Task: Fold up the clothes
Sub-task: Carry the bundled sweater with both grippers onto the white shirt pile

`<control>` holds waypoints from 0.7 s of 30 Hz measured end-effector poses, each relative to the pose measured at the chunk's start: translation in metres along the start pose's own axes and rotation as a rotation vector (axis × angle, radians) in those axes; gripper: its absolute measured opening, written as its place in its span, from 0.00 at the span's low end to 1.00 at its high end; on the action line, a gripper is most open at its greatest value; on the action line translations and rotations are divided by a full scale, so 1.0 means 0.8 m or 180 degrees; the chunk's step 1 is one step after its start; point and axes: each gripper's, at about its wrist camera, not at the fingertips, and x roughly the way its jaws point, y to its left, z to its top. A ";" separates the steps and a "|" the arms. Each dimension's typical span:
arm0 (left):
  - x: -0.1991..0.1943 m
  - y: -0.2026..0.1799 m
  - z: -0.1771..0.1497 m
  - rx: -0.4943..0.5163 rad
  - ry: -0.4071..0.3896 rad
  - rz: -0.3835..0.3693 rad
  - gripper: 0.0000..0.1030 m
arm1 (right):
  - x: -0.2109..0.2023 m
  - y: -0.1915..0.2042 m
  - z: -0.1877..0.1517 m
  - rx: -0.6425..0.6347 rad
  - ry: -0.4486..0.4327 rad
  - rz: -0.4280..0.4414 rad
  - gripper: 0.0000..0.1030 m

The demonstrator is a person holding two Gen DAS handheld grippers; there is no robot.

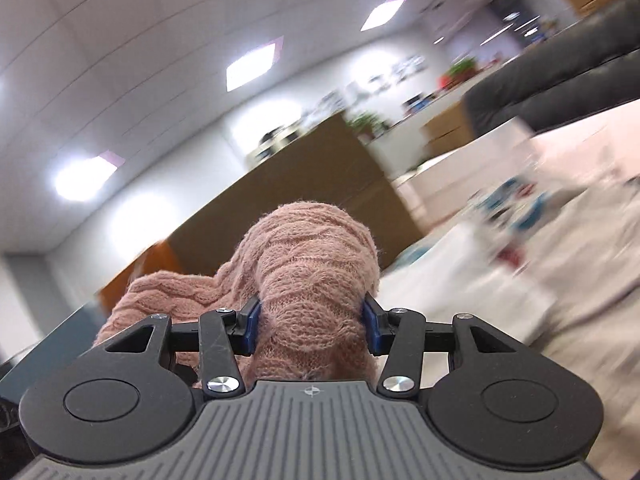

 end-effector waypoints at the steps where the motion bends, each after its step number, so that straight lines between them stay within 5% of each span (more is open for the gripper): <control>1: 0.015 -0.003 -0.002 -0.0004 0.0023 -0.0020 0.40 | 0.003 -0.008 0.005 -0.0011 -0.0058 -0.0095 0.43; 4: 0.052 -0.007 -0.008 -0.0030 0.0087 0.0008 0.42 | 0.021 -0.029 0.013 -0.0088 -0.0136 -0.0352 0.43; 10: 0.069 0.014 -0.014 -0.0150 0.0033 0.0405 0.86 | 0.055 -0.071 0.011 -0.0123 -0.0030 -0.0761 0.47; 12: 0.067 0.026 -0.014 -0.0259 -0.0009 0.0503 0.86 | 0.063 -0.078 0.009 -0.0114 0.0043 -0.0863 0.53; 16: 0.082 0.045 -0.019 -0.0370 0.0344 0.0956 0.86 | 0.083 -0.092 0.004 -0.0137 0.0285 -0.1125 0.65; 21: 0.067 0.058 -0.023 -0.0554 0.0410 0.0917 0.86 | 0.091 -0.110 0.000 0.0029 0.0391 -0.1182 0.78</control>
